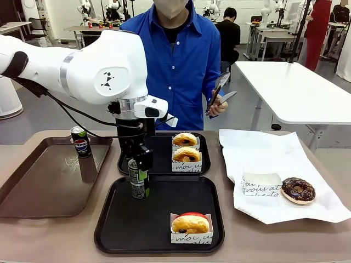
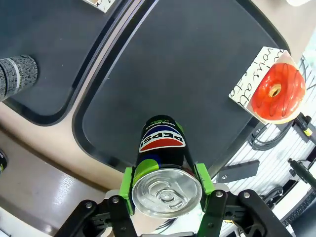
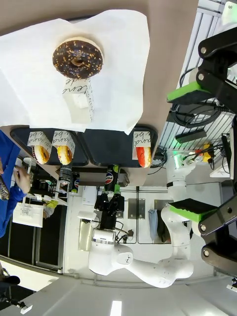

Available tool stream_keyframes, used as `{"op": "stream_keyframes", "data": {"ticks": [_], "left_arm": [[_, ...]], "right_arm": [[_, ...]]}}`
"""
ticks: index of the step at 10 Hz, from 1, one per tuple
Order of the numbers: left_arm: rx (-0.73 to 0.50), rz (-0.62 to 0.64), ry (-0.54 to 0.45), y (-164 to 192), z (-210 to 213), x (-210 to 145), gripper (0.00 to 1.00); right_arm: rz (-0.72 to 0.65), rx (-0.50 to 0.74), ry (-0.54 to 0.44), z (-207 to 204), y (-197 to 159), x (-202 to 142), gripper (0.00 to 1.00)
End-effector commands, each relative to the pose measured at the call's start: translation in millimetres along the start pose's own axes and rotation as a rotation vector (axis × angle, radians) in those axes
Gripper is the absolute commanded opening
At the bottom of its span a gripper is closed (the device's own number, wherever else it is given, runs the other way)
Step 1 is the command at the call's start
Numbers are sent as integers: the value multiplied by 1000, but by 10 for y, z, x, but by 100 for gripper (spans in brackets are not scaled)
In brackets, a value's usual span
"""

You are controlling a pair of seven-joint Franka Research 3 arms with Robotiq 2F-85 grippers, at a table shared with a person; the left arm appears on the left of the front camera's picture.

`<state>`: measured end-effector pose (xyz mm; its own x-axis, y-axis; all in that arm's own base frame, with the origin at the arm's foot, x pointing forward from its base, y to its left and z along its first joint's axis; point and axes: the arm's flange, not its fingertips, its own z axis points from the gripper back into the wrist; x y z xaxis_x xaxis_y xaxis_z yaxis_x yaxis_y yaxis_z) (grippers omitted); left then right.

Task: Set up donuts and drinks on trays.
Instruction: Pick up one Pepsi coke from the Handle tray and place it on the Flat Tray without a Pepsi coke.

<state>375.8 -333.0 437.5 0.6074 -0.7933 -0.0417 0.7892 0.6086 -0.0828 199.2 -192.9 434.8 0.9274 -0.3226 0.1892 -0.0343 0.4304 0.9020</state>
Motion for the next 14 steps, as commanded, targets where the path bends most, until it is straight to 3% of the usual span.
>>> {"op": "stream_keyframes", "data": {"ticks": [1,3,5,7,11,12,14], "left_arm": [[0,0,-3,2,-10,8,59],[-1,0,2,1,-6,-1,59],[42,35,-169,53,465,-1089,59],[96,138,-228,47,521,-1773,59],[53,300,-313,369,624,-2120,59],[71,234,-281,255,656,-2099,59],[71,234,-281,255,656,-2099,59]], "right_arm": [[12,19,-6,1,2,9,100],[12,19,-6,1,2,9,100],[12,19,-6,1,2,9,100],[12,19,-6,1,2,9,100],[12,19,-6,1,2,9,100],[12,19,-6,1,2,9,100],[12,19,-6,1,2,9,100]]}}
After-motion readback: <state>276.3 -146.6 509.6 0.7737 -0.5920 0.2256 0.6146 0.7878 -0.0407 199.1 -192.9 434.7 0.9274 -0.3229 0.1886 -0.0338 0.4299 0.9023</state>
